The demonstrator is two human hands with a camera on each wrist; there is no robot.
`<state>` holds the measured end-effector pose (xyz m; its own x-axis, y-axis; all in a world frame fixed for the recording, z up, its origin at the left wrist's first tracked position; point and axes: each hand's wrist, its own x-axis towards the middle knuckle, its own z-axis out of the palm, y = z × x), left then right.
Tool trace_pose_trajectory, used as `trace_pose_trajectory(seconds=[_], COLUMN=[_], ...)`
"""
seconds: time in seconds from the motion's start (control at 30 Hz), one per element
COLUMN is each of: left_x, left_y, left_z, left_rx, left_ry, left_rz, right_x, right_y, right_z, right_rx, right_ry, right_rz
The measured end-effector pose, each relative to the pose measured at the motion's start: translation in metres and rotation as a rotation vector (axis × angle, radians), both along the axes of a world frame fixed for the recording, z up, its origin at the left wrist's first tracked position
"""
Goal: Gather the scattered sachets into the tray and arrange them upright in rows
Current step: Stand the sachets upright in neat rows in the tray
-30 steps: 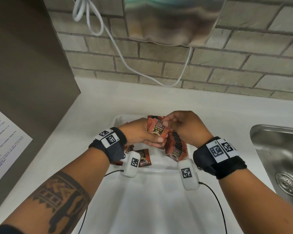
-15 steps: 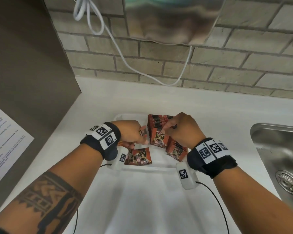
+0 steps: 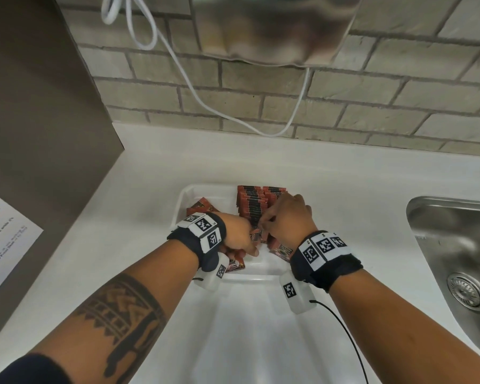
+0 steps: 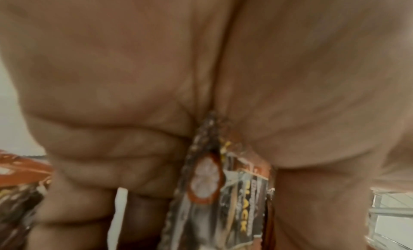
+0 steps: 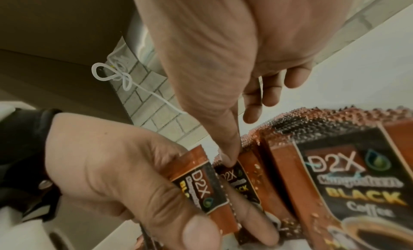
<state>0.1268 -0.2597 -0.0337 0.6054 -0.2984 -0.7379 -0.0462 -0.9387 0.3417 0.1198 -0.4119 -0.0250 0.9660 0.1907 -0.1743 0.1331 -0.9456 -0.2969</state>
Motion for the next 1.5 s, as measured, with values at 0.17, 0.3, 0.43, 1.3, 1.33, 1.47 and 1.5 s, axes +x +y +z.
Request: trace_pose_trajectory(seconds=[0.17,0.3,0.43,1.3,1.33,1.47,1.5], left_x=[0.001,0.002,0.002,-0.007,-0.008,-0.012,-0.013], left_y=[-0.004,-0.005,-0.004,0.034,0.034,0.034,0.034], left_z=[0.003,0.002,0.002,0.036,0.034,0.031,0.032], left_rx=[0.016,0.006,-0.014,-0.657,-0.644,-0.206,-0.065], left_ry=[0.004,0.012,0.03,-0.288,-0.324,-0.412,-0.409], left_rz=[-0.001,0.008,0.024,0.281,0.309,0.181,0.139], right_x=[0.002,0.006,0.01,-0.003,-0.004,-0.01,-0.011], right_y=[-0.001,-0.002,-0.006,-0.017,-0.016,-0.012,-0.012], right_z=[-0.001,-0.002,-0.002,0.048,0.047,0.038,0.035], right_rx=[0.029,0.054,0.099,0.687,0.66,0.431,0.411], right_ry=[0.007,-0.005,-0.041,0.04,0.031,-0.02,-0.004], right_rz=[0.008,-0.005,-0.017,-0.034,-0.043,-0.007,0.006])
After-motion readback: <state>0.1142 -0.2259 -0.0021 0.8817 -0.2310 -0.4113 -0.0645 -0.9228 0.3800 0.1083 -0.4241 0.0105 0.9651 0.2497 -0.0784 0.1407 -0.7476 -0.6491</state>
